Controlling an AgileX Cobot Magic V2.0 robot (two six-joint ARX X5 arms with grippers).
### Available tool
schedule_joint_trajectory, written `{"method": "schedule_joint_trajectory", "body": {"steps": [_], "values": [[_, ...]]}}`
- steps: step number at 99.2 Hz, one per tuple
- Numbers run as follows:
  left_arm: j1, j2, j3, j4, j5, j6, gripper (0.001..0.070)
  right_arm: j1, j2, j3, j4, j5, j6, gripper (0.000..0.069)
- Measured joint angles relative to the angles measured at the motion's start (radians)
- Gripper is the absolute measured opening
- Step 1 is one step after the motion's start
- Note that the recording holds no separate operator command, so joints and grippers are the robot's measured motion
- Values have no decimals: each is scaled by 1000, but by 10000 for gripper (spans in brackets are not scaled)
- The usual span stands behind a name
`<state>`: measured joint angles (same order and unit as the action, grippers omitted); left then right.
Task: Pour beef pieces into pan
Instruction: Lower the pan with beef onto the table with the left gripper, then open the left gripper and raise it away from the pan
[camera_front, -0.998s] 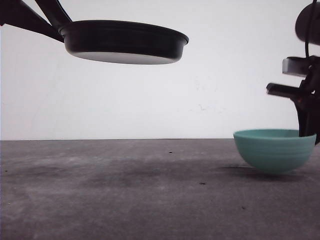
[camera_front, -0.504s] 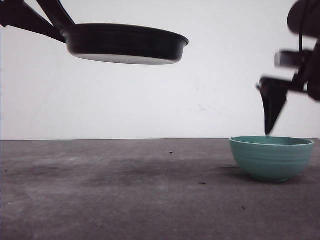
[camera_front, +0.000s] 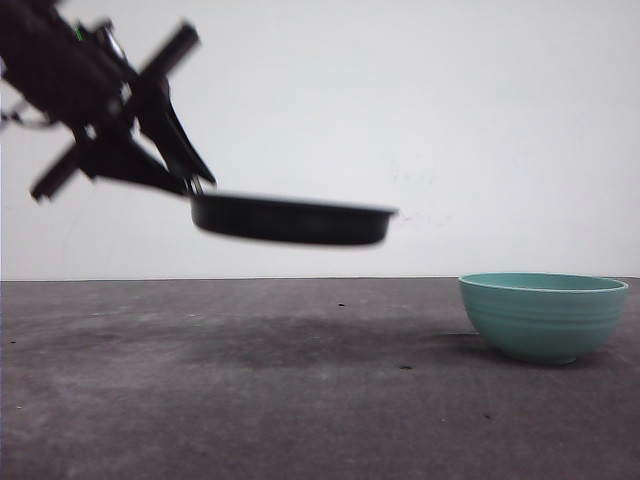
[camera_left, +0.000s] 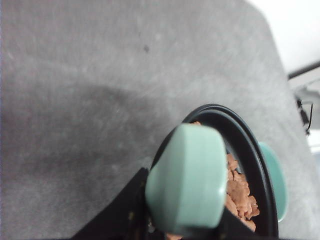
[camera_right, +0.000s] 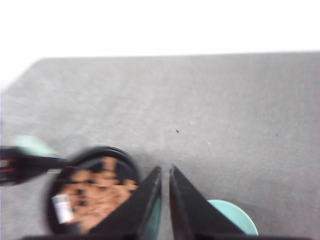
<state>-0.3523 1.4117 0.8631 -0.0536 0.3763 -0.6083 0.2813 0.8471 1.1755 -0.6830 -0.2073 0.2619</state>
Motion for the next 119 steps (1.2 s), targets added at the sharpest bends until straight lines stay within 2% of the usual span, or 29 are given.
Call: {"method": "schedule_joint_trajectory", "body": {"steps": [30, 55, 62, 74, 87, 93, 102, 119], "values": [[16, 195, 0, 110, 23, 18, 54, 0, -162, 0, -162, 79, -3, 16], [16, 261, 5, 133, 28, 16, 67, 0, -192, -1, -203, 80, -3, 16], [16, 263, 5, 128, 34, 15, 148, 0, -192, -1, -203, 80, -3, 16], [18, 263, 7, 135, 43, 14, 371, 0, -193, -1, -203, 80, -3, 16], [30, 261, 8, 133, 63, 11, 576, 0, -193, -1, -203, 80, -3, 16], [38, 245, 8, 116, 63, -2, 700, 0, -193, -1, -201, 80, -3, 16], [54, 186, 8, 89, 35, -10, 697, 0, -193, -1, -190, 80, -3, 16], [95, 6, 8, 32, -77, 2, 697, 0, -190, -1, -153, 80, -12, 16]]}}
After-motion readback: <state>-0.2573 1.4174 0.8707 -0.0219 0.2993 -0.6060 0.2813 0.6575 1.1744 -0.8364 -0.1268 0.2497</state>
